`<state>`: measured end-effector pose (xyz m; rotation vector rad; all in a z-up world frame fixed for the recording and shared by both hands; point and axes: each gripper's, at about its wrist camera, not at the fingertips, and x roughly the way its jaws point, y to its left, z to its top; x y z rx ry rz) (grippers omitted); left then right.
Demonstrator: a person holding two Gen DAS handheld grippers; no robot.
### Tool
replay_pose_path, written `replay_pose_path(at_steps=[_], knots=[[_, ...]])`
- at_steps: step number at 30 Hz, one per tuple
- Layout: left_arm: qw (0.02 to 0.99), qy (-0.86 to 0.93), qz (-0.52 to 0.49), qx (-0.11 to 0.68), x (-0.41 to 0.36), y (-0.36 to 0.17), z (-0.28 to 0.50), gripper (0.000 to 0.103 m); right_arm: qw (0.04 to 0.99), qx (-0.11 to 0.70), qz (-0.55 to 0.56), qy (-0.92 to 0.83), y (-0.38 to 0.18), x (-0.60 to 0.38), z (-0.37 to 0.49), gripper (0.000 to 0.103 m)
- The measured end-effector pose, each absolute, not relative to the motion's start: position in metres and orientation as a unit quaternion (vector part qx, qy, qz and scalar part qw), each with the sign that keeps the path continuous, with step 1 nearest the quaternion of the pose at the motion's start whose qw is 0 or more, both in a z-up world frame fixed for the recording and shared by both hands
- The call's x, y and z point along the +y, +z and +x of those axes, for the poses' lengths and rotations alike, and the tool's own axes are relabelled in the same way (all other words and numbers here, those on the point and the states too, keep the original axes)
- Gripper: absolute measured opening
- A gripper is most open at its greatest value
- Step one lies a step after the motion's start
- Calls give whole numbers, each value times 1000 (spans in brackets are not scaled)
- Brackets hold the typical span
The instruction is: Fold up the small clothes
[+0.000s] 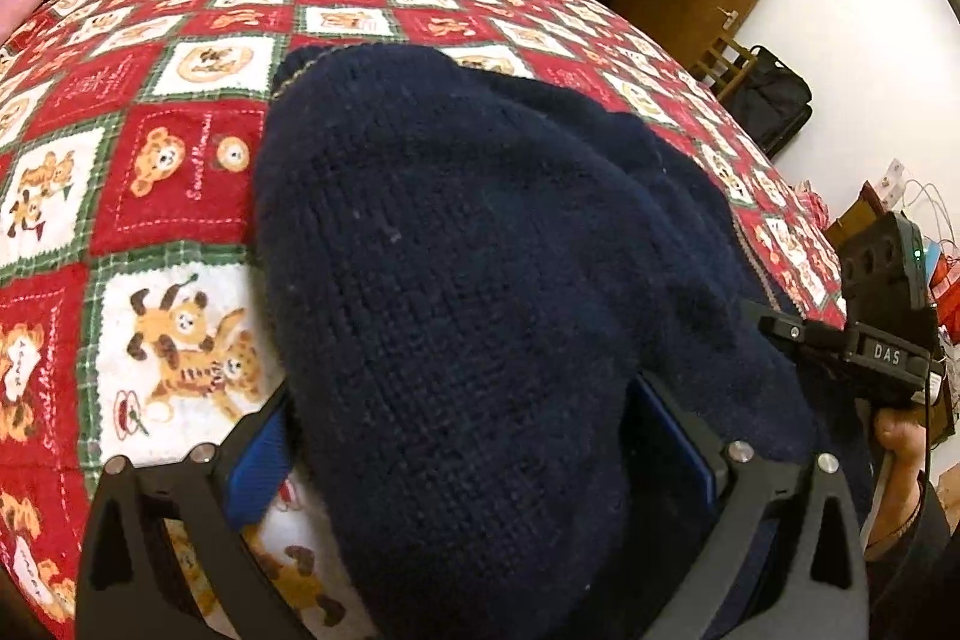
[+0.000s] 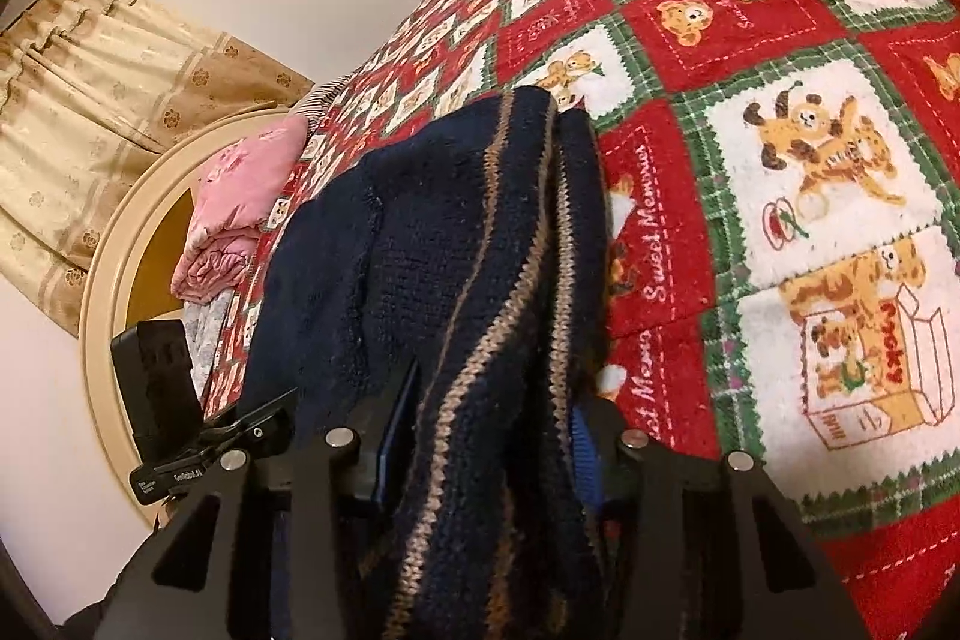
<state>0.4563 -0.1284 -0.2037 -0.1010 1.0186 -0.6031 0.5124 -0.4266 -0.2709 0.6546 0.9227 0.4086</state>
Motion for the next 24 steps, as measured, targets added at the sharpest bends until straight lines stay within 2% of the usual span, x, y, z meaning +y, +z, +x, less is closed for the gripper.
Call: replay_pose_path(at_steps=[4,9,13,15,18,24], knots=[[826,-302,-48,474,-131,-202,454,95,828,431,304,191,-271,-425,513,44],[838,-307,-28,450,-134,-192,443,70,841,413,293,188,-269,-423,505,37],[847,-295,-19,441,-139,-186,441,59,849,409,284,180,-267,-419,504,35],[852,-283,-15,440,-141,-180,438,50,861,404,260,167,-261,-414,500,33],[861,-269,5,431,-144,-170,430,45,876,395,231,156,-250,-404,493,32],[868,-266,-3,419,-137,-151,415,42,876,382,246,159,-235,-400,484,31]])
